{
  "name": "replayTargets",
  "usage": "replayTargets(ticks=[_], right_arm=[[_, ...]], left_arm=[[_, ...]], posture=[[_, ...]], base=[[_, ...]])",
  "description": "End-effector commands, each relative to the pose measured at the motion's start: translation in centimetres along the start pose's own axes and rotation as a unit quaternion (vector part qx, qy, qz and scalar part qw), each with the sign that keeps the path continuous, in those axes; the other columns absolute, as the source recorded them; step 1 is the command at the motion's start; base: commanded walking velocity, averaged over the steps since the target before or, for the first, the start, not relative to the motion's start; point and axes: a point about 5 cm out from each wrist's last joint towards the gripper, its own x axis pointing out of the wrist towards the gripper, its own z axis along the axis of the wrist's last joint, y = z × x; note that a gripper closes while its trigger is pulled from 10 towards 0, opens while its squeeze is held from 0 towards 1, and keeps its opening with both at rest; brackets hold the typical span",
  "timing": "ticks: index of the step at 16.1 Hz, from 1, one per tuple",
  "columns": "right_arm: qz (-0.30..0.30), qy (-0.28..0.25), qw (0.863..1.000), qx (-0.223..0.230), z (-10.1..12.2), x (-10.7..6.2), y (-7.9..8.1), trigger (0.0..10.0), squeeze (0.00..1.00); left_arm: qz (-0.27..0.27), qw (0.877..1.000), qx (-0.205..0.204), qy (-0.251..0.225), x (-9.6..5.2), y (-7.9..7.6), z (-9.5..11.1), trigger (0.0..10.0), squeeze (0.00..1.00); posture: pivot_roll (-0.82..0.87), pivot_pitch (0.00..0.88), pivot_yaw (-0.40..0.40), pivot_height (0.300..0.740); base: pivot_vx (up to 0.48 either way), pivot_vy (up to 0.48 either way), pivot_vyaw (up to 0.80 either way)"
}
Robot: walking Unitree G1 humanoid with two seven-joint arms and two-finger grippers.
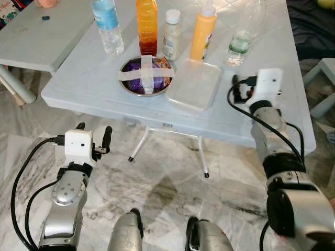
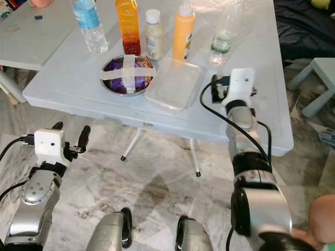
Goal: Restocking fridge
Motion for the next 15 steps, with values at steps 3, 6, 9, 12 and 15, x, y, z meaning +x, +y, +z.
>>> replayTargets(ticks=[3,6,9,12,15], right_arm=[[-0.028,-0.031,0.998,0.051,0.3,-2.4,1.1,10.0,0.0],[-0.052,-0.002,0.995,0.083,-1.0,-5.0,1.8,10.0,0.0],[0.047,-0.031,0.989,0.134,0.2,-7.0,4.8,10.0,0.0],[0.071,-0.048,0.982,0.167,1.8,-6.6,6.4,10.0,0.0],[0.082,-0.014,0.971,0.225,1.4,-6.0,7.6,10.0,0.0]], left_arm=[[0.004,1.0,0.003,0.001,-0.1,0.2,-0.1,10.0,0.0],[0.004,1.0,0.001,0.001,0.0,0.1,-0.1,10.0,0.0],[-0.005,1.0,-0.004,0.001,0.4,-0.6,-0.3,10.0,0.0],[-0.006,1.0,-0.012,-0.003,0.7,-0.8,-0.3,10.0,0.0],[0.001,1.0,-0.003,-0.007,0.9,-0.3,-0.2,10.0,0.0]], posture=[[0.12,0.184,0.036,0.74],[0.1,0.178,0.034,0.74],[0.09,0.169,0.032,0.74],[0.09,0.153,0.027,0.74],[0.09,0.15,0.017,0.74]], base=[[0.0,0.0,0.0],[0.0,0.0,0.0],[0.0,0.0,0.0],[0.0,0.0,0.0],[0.0,0.0,0.0]])
